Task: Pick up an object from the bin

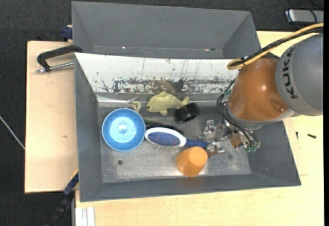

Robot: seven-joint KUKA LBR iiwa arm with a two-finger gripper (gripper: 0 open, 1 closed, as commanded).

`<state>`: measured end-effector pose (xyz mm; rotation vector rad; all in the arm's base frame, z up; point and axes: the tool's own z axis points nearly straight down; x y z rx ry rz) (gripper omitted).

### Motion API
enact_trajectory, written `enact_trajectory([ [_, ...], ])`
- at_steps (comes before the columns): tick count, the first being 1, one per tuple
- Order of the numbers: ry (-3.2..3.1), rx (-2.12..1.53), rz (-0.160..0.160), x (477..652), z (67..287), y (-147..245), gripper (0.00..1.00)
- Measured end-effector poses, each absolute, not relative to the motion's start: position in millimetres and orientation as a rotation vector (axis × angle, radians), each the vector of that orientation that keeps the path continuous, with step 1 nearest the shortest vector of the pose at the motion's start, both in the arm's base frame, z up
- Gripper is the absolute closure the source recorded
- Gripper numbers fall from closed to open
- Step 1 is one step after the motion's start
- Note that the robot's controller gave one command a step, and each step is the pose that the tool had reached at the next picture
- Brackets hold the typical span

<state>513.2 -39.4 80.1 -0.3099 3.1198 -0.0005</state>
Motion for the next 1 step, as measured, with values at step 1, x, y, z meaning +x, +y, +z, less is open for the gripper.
enact_trajectory([
  [1,3.039,-0.759,-0.006,496.7,188.3,-81.3,1.0],
])
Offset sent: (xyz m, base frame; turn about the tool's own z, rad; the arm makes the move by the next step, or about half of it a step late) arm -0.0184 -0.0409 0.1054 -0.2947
